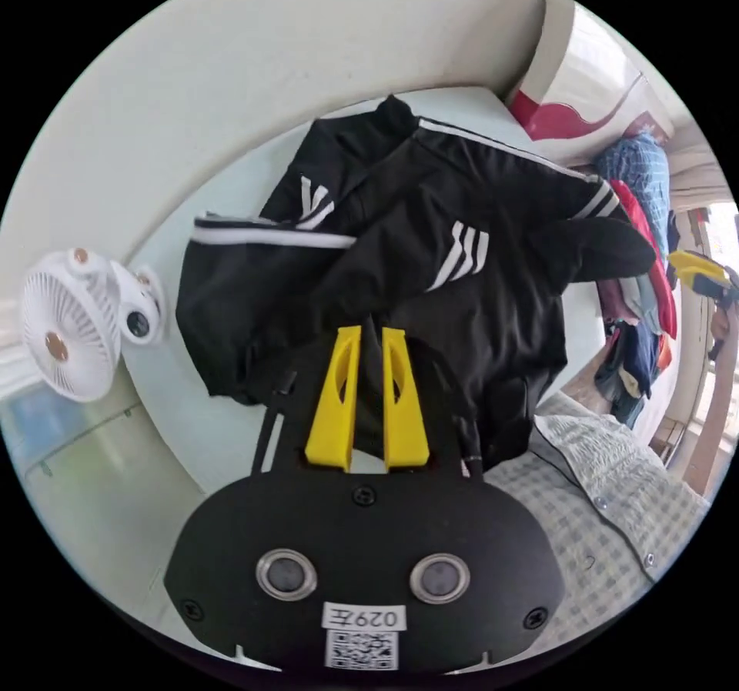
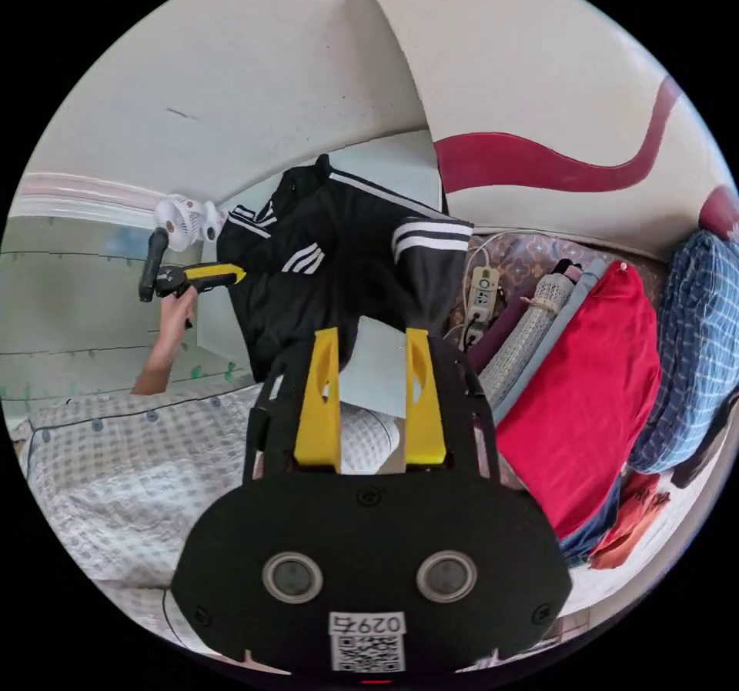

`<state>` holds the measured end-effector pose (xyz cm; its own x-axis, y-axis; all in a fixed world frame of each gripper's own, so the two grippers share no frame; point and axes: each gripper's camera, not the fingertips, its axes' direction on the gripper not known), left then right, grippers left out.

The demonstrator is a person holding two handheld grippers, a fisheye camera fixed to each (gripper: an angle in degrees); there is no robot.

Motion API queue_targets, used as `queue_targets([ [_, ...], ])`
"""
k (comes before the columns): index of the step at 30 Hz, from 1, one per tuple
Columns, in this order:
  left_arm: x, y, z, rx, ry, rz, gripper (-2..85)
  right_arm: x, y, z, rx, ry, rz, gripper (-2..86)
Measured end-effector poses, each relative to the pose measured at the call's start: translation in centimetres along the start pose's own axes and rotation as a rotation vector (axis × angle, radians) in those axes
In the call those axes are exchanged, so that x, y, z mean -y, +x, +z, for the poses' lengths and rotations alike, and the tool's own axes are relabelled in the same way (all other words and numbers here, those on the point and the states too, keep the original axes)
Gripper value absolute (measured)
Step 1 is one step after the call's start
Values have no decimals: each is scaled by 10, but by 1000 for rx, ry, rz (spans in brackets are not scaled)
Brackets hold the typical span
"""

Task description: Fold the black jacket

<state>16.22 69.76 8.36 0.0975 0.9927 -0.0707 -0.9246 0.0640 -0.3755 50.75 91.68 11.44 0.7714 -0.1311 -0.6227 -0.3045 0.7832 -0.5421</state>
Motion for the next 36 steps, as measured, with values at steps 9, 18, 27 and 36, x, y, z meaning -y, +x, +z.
queue_targets([
  [9,48,-27,18,-47,-108,67,47,16,-9,66,184,-124,-39,135],
  [18,-245,-210,-134,-166,441,-666,38,81,-71,164,315,-341,-251,89],
  [27,-476,-255,-129,-407,779,-1022,-2,132,-132,278,2,-478,-328,65],
  [36,-264,-198,-39,-586,345,-474,-9,105,-155,351,-75,-505,-264,-4],
])
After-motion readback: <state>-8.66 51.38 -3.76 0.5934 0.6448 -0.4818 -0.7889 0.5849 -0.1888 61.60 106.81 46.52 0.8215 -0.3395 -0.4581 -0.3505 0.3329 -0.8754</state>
